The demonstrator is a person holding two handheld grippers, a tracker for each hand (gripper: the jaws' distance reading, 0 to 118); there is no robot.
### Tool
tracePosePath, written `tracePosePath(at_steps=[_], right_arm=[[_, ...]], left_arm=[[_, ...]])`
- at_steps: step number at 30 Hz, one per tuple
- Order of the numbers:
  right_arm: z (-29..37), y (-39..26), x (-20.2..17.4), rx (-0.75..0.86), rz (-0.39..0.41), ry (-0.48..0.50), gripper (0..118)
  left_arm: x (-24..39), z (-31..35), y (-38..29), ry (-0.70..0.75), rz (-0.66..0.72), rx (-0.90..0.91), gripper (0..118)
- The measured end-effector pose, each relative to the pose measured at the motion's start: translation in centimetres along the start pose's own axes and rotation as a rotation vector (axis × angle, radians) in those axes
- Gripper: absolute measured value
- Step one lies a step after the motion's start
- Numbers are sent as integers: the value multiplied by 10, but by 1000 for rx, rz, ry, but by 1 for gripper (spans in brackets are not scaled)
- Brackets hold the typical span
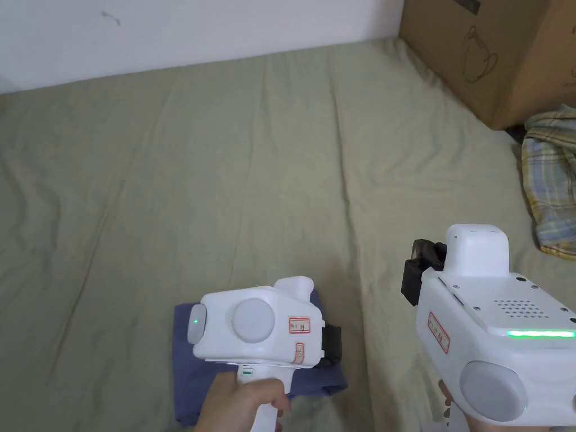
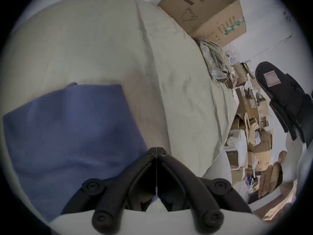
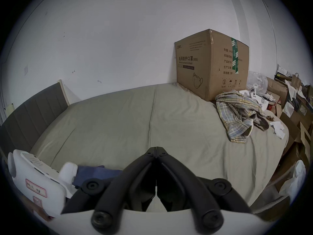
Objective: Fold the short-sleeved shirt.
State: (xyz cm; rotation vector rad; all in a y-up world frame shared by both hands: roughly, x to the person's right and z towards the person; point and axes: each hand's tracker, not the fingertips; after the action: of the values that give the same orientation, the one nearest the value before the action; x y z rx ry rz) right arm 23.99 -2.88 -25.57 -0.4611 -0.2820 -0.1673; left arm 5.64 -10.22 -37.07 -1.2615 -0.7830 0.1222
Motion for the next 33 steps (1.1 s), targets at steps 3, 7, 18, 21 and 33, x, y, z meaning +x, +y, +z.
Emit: tracePosePath(at_steps=[3,7,18,21,33], right_arm=[[4,11,-3,4,1,22,0],[11,34,-26,-3,52,127,0],[-48,21,-124,-464,95,367,0],[-64,-9,-144,-565,172,336,0],[-87,-42,-157,-667,191,308,0]], left_arm=[[-8,36,0,-48,-11,81,0],[-44,102,-6,-94,57,222,0],[-167,180,-94,-108,326,388,0],[-178,179,-115,-112,369,394,0],[-203,149,-118,-221,397,357,19]])
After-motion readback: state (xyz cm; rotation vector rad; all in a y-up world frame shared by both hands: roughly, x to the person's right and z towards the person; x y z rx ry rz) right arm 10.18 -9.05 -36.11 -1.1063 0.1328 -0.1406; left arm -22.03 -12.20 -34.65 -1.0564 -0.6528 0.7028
